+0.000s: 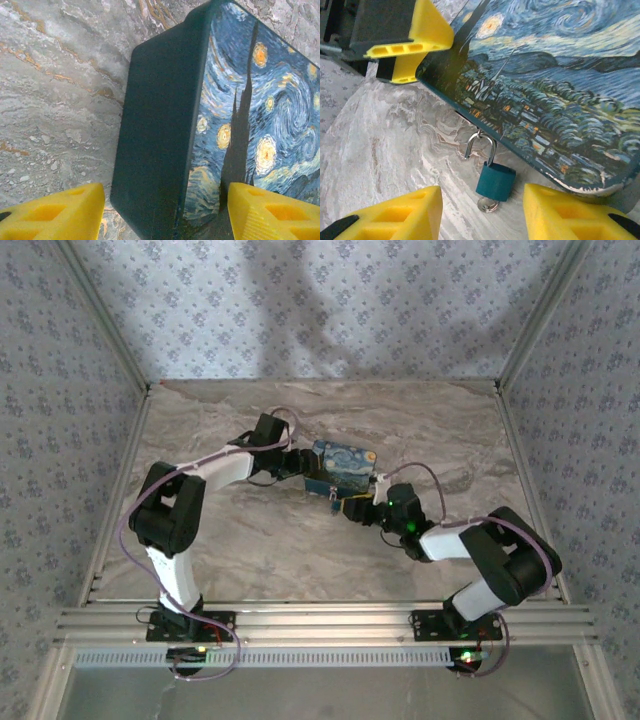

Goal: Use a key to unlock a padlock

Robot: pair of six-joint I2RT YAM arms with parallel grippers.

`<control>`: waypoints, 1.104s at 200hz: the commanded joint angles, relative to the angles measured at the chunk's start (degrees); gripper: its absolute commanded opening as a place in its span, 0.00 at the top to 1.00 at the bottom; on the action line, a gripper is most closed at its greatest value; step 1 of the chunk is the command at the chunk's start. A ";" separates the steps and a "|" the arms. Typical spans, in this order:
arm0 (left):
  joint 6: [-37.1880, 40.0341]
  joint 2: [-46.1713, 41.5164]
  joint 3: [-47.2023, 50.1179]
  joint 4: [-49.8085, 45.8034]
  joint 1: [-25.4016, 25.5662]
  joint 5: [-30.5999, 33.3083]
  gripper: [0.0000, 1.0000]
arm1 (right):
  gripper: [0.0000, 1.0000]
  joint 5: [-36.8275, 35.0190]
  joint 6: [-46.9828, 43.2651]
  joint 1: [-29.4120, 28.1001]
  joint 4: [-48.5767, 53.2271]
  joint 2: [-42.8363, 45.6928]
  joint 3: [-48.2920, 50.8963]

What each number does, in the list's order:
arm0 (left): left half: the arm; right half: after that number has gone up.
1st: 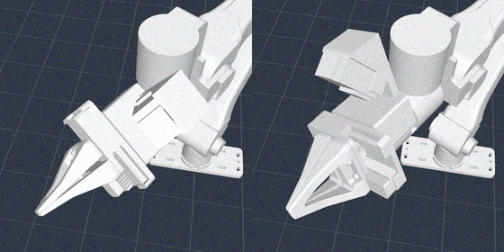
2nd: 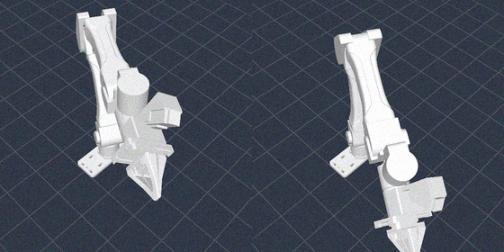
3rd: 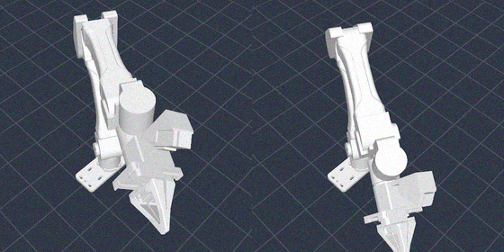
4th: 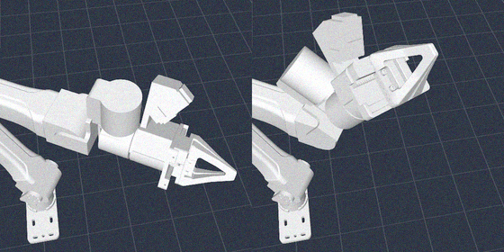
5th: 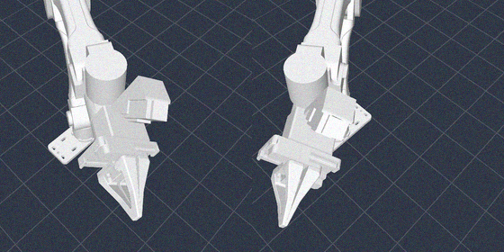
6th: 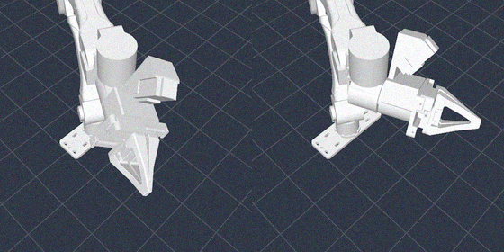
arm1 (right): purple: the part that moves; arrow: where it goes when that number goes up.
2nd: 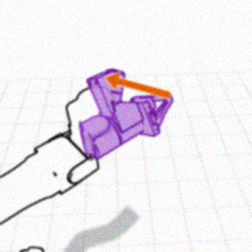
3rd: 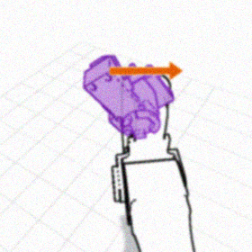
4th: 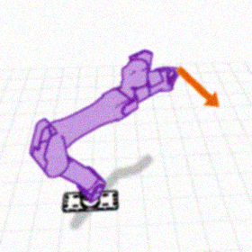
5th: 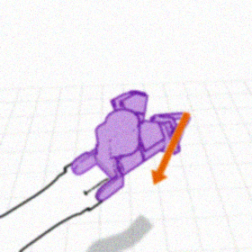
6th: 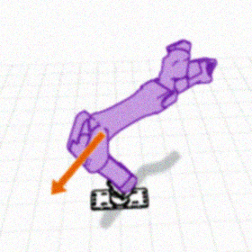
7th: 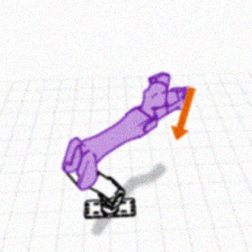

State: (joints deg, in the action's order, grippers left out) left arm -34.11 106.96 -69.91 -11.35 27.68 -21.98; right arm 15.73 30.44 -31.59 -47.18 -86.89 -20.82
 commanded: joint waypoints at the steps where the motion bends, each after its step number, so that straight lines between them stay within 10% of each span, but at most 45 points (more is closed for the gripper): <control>1: -0.45 -2.53 4.40 -2.91 1.29 3.36 0.36 | 0.52 3.77 -1.24 2.24 1.01 -0.36 -3.26; 114: -4.21 -13.65 12.67 0.16 3.89 5.88 0.33 | 0.49 7.70 -3.42 7.48 0.04 1.06 -1.55; 221: -4.25 -17.71 6.33 0.78 5.37 0.00 0.41 | 0.16 18.24 -0.57 9.07 -3.53 -3.93 -3.87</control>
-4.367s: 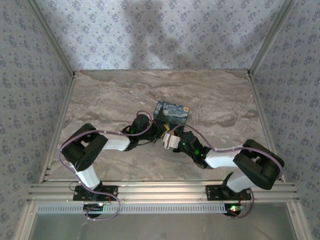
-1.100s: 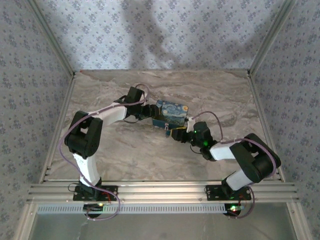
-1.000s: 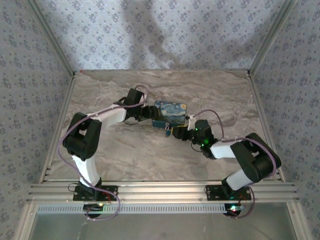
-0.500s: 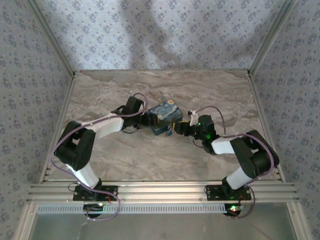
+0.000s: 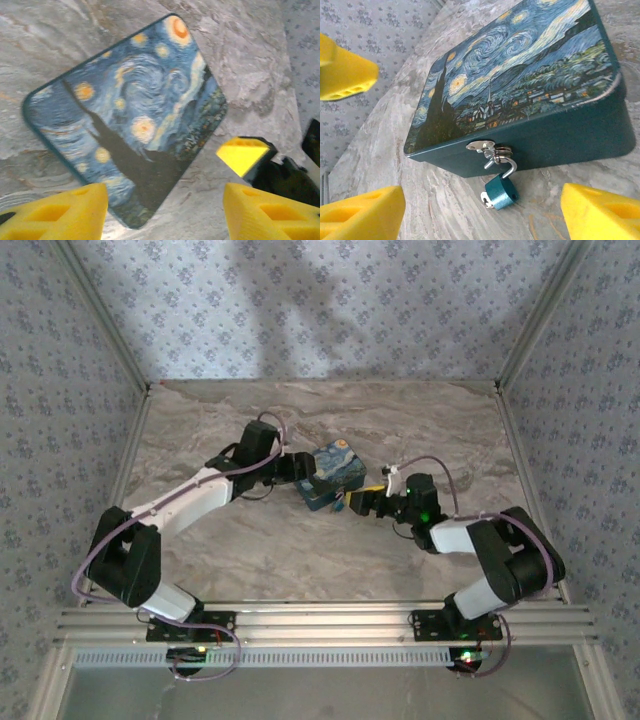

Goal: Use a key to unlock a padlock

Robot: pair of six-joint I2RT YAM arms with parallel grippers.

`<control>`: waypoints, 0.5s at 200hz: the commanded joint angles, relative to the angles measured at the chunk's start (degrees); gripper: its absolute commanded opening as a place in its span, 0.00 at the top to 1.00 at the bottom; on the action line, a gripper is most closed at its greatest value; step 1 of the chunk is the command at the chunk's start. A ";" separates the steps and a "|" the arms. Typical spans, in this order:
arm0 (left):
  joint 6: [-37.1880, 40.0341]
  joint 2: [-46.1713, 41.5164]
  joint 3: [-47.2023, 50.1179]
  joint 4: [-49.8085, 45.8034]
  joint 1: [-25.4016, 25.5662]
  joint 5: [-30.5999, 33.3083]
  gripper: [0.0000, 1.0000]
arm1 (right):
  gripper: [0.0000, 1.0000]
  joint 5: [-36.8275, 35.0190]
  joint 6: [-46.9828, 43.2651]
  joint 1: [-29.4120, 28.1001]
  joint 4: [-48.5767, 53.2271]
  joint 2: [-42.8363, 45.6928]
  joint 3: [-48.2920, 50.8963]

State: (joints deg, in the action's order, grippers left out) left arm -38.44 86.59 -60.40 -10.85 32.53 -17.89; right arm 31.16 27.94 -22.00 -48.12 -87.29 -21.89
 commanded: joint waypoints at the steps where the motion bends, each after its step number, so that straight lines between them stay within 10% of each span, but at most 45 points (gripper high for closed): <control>1: 0.01 2.82 -3.29 0.29 0.56 -4.13 0.41 | 0.16 2.83 2.02 -0.56 -2.68 -3.70 -2.85; 100: -1.15 13.64 -7.73 1.51 0.91 -6.16 0.50 | 0.19 3.56 3.99 -4.54 -8.00 -14.94 -7.63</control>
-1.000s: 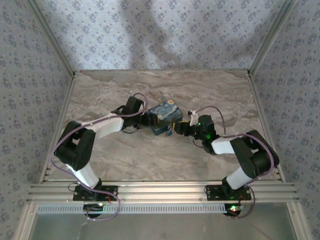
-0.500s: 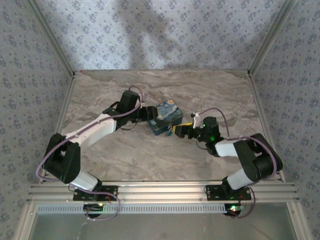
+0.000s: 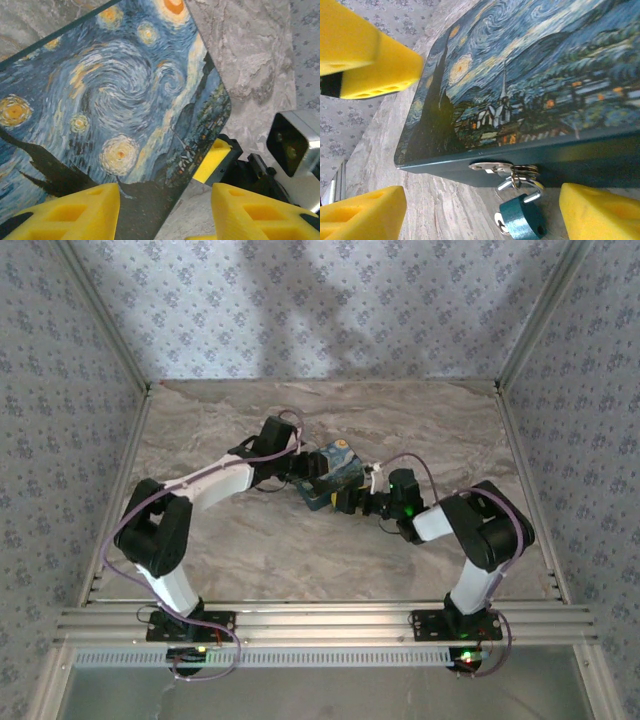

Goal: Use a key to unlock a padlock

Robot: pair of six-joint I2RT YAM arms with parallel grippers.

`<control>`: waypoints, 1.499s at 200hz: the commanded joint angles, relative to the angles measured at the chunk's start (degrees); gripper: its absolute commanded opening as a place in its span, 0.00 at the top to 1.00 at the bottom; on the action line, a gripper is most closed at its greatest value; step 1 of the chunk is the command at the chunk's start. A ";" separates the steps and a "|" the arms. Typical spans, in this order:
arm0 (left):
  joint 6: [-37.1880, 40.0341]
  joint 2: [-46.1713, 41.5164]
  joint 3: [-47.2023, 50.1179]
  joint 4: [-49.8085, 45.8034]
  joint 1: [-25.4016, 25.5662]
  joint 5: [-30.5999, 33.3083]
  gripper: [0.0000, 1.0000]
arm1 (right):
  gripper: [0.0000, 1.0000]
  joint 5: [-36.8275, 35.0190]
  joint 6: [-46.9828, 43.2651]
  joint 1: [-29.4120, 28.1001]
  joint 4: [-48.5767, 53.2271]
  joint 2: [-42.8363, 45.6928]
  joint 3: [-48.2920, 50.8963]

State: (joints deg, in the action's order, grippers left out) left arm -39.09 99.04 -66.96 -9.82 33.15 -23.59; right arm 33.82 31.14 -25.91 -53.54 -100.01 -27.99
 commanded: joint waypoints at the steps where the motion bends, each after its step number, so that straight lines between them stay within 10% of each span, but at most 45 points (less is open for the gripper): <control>1: -0.52 1.21 -1.12 0.45 0.27 -0.43 0.50 | 0.19 0.89 0.83 -0.58 -2.65 -2.35 -1.54; 300: -0.79 3.26 -0.45 -0.94 0.34 1.72 0.52 | 0.66 4.76 2.96 0.96 -9.85 -7.57 0.70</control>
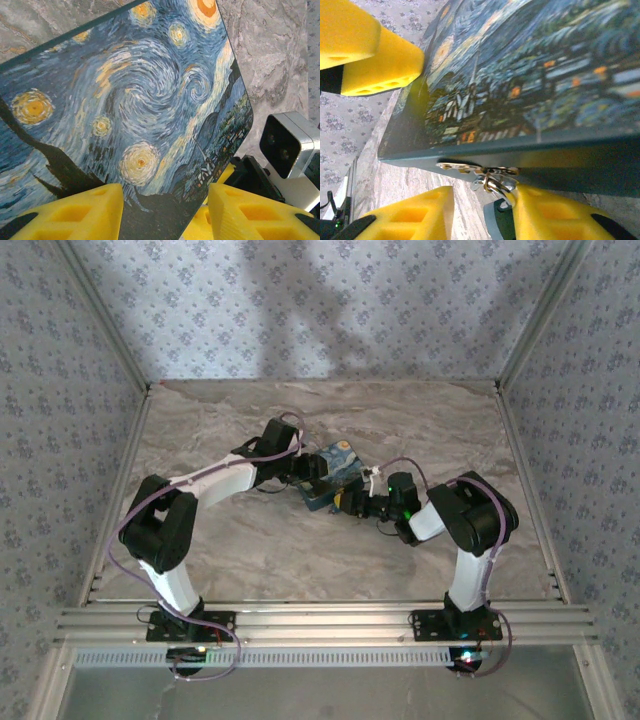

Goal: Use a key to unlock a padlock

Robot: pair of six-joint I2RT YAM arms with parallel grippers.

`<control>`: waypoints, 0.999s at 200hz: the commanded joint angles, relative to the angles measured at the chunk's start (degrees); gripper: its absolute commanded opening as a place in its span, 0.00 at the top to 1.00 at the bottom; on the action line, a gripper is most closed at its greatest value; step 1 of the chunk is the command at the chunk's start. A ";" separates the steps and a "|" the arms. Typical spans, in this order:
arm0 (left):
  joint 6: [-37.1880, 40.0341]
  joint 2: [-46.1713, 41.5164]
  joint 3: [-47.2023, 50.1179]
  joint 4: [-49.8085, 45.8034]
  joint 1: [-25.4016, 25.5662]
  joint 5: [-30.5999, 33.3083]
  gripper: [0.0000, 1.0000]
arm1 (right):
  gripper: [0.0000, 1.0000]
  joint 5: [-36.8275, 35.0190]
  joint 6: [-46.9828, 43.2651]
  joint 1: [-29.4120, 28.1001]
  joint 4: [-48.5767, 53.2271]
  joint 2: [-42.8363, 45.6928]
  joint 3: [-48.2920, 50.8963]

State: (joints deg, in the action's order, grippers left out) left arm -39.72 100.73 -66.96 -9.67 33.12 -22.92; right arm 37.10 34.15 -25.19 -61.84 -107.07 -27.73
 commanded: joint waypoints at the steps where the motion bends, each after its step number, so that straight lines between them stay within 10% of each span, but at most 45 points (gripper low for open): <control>1: -0.17 1.58 -0.45 -1.03 0.36 1.03 0.52 | 0.66 1.44 -0.10 0.23 -1.54 -0.56 0.46; 200: 0.46 0.79 2.35 -0.88 0.36 2.08 0.52 | 0.97 -0.79 1.47 1.90 -1.90 0.50 2.01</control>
State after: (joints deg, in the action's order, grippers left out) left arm -39.70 100.73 -66.74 -9.21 33.15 -21.85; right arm 37.17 34.57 -23.94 -61.82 -107.11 -26.17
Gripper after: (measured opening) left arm 0.480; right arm 0.067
